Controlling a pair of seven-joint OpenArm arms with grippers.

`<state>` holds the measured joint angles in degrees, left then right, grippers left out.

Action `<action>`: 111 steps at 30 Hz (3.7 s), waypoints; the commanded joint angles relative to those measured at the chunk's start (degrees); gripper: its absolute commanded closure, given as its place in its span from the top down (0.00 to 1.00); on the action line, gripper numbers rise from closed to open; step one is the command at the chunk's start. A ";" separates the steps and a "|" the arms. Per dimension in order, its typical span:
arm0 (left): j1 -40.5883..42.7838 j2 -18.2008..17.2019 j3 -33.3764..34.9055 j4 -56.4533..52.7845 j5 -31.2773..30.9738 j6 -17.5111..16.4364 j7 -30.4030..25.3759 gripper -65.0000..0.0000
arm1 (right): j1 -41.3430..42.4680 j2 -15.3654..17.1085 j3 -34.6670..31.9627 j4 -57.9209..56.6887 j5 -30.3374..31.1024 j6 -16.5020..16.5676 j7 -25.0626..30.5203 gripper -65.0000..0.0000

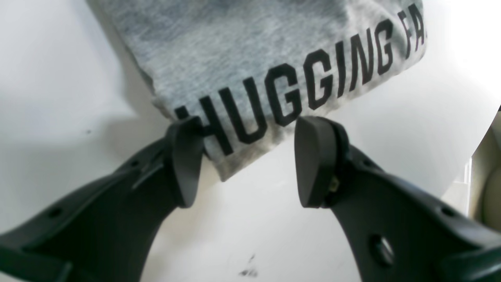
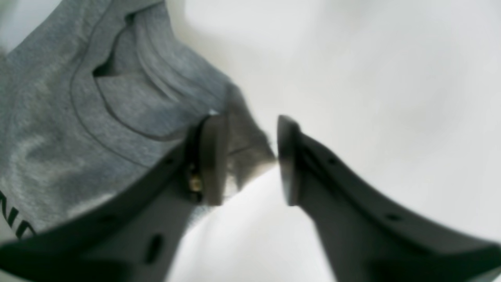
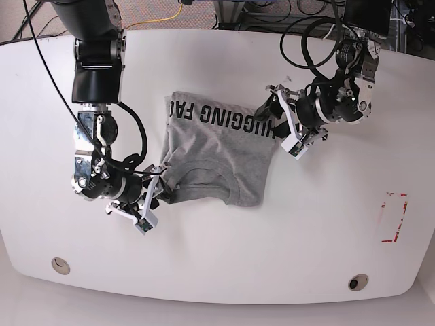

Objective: Layout the t-shirt on the table in an organized manner, then fold the t-shirt properly
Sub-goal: 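Fold the shirt edge with the right gripper toward the left gripper, then release with the right gripper and grasp the folded shirt with the left gripper, then carry the folded shirt with the left gripper to the table edge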

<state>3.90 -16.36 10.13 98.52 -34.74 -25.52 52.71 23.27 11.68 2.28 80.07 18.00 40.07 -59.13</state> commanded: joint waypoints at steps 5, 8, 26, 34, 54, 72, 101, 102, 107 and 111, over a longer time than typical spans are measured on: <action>-3.33 -1.35 -0.33 2.53 -0.91 -0.11 -1.15 0.53 | 1.22 2.43 0.84 5.33 0.42 -0.07 3.79 0.71; -4.91 -1.44 -0.50 2.97 -0.99 -0.11 -1.15 0.53 | -0.19 3.66 0.84 9.55 0.86 -0.07 3.62 0.77; -20.21 11.74 9.69 -2.56 9.55 7.10 -8.09 0.53 | -17.86 4.71 19.03 33.82 0.95 -0.07 0.36 0.79; -20.12 21.41 20.07 -11.27 24.50 19.14 -18.82 0.46 | -22.08 6.38 25.19 34.43 1.12 -0.07 0.36 0.79; -18.36 25.36 33.34 -32.72 42.70 35.14 -33.06 0.20 | -24.98 6.47 29.94 34.43 5.69 -0.07 0.36 0.79; -8.69 9.90 17.52 -24.98 43.05 27.23 -34.03 0.20 | -24.98 6.47 29.67 34.52 5.96 -0.07 -1.66 0.79; 8.63 9.28 -9.82 8.69 43.14 10.18 -20.14 0.20 | -24.54 3.31 29.41 35.22 5.96 -0.07 -4.65 0.79; 8.36 9.90 -9.82 8.78 43.14 9.56 -19.26 0.20 | -24.54 3.31 29.41 35.22 5.96 -0.07 -4.65 0.79; 7.04 14.56 -10.09 7.11 43.14 4.20 -14.86 0.20 | -24.54 3.31 29.41 35.22 5.96 -0.07 -4.65 0.79; 7.48 16.67 -11.32 5.70 43.14 1.47 -13.02 0.20 | -24.45 3.13 29.41 35.22 5.96 -0.07 -4.65 0.79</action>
<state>11.29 -0.36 -0.16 104.03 8.58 -23.64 39.70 -2.00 14.11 31.44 114.06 23.33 40.10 -64.99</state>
